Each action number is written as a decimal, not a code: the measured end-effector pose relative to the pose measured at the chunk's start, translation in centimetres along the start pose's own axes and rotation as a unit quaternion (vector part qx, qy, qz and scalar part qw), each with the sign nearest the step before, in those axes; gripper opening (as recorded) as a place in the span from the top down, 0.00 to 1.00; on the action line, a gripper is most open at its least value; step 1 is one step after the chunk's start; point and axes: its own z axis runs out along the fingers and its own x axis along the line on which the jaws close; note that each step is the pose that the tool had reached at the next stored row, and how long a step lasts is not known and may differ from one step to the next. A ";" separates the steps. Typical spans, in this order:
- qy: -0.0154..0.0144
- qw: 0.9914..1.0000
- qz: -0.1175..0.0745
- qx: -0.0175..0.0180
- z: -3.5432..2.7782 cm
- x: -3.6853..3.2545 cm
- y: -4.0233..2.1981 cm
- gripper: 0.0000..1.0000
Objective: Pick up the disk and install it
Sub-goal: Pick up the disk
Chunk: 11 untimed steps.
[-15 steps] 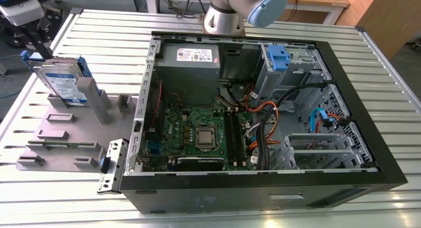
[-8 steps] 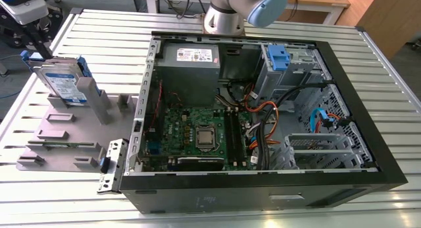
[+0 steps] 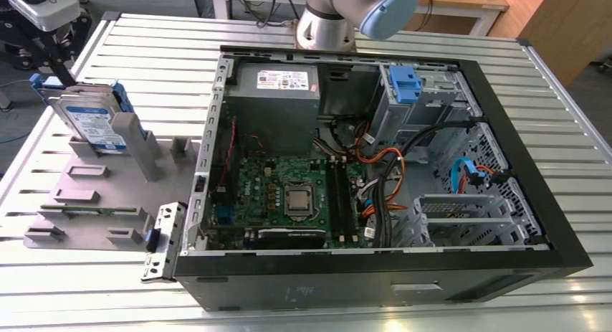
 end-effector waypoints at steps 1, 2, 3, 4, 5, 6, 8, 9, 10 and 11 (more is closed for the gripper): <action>0.000 1.000 -0.008 0.000 0.01 0.00 0.00 0.89; 0.001 1.000 -0.016 0.000 0.01 0.00 0.00 0.89; 0.001 1.000 -0.024 -0.001 0.02 0.00 0.00 0.89; 0.001 0.999 -0.032 -0.001 0.03 0.00 0.00 0.89; 0.002 0.999 -0.041 -0.001 0.04 0.00 0.00 0.89; 0.002 0.999 -0.050 -0.001 0.05 0.00 0.00 0.89; 0.003 0.998 -0.067 -0.002 0.06 0.00 0.00 0.89; 0.003 0.997 -0.075 -0.002 0.06 0.00 0.00 0.89; 0.004 0.996 -0.084 -0.002 0.06 0.00 0.00 0.89; 0.004 0.996 -0.092 -0.002 0.07 0.00 0.00 0.89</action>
